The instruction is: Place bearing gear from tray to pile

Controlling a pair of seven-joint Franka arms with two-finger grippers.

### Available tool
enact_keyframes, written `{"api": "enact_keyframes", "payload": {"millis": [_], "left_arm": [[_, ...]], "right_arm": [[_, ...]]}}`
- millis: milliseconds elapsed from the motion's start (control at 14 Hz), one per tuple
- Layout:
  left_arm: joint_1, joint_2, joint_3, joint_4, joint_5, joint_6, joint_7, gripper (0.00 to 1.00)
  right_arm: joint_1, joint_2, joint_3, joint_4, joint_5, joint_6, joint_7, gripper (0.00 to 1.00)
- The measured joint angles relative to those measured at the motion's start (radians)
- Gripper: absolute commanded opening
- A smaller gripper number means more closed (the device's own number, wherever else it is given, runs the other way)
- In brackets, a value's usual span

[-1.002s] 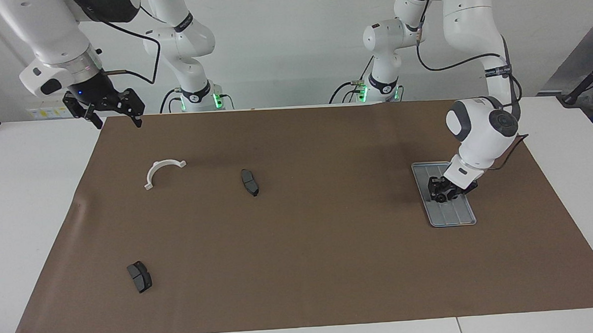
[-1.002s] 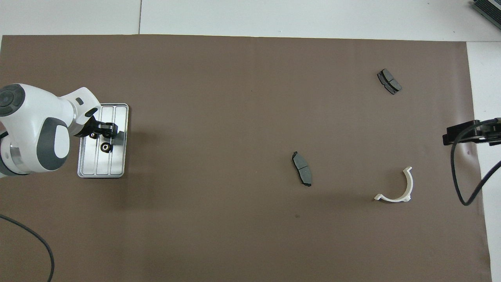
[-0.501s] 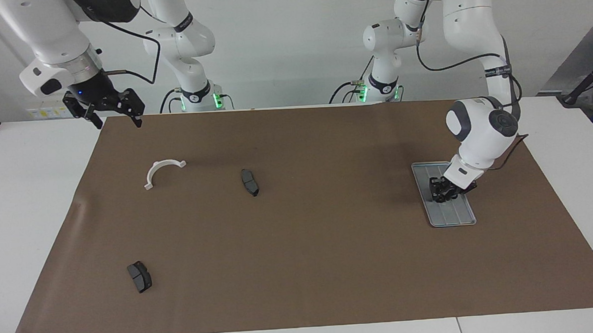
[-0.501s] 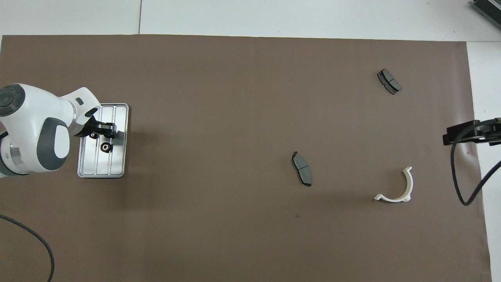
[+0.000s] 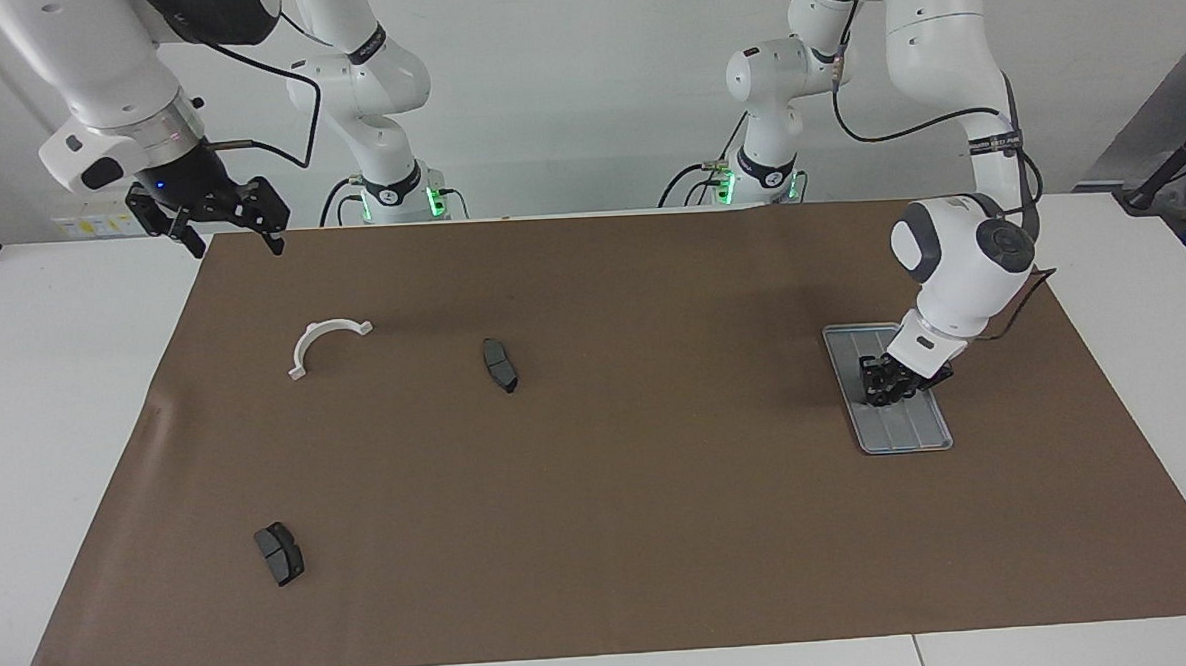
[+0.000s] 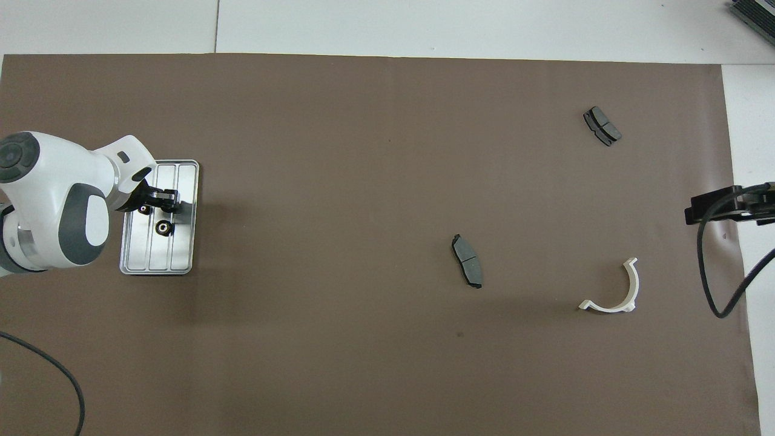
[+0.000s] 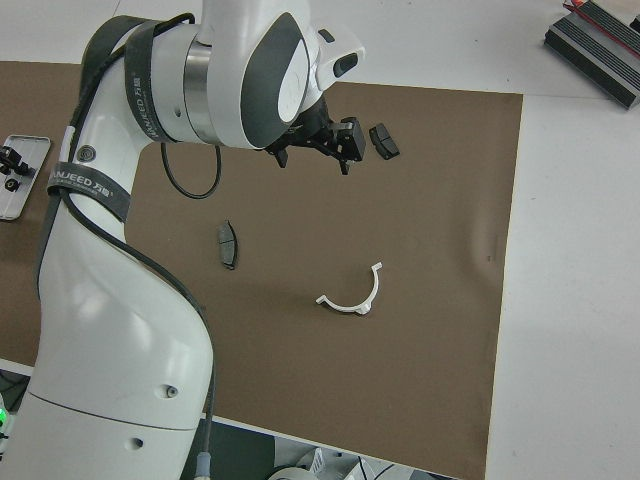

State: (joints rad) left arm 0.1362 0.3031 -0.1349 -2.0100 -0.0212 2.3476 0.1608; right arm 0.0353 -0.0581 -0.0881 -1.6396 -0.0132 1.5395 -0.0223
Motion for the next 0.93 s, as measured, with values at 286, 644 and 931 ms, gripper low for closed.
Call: {"api": "enact_keyframes", "payload": {"millis": [286, 644, 931], "left_arm": [[0.0, 0.0, 0.0, -0.002, 0.0, 0.008, 0.0, 0.39], [0.0, 0.0, 0.0, -0.004, 0.0, 0.012, 0.0, 0.32], [0.0, 0.0, 0.0, -0.004, 0.0, 0.012, 0.0, 0.3]], "right_arm": [[0.0, 0.0, 0.0, 0.0, 0.0, 0.0, 0.0, 1.0], [0.0, 0.0, 0.0, 0.0, 0.0, 0.0, 0.0, 1.0], [0.0, 0.0, 0.0, 0.0, 0.0, 0.0, 0.0, 1.0]]}}
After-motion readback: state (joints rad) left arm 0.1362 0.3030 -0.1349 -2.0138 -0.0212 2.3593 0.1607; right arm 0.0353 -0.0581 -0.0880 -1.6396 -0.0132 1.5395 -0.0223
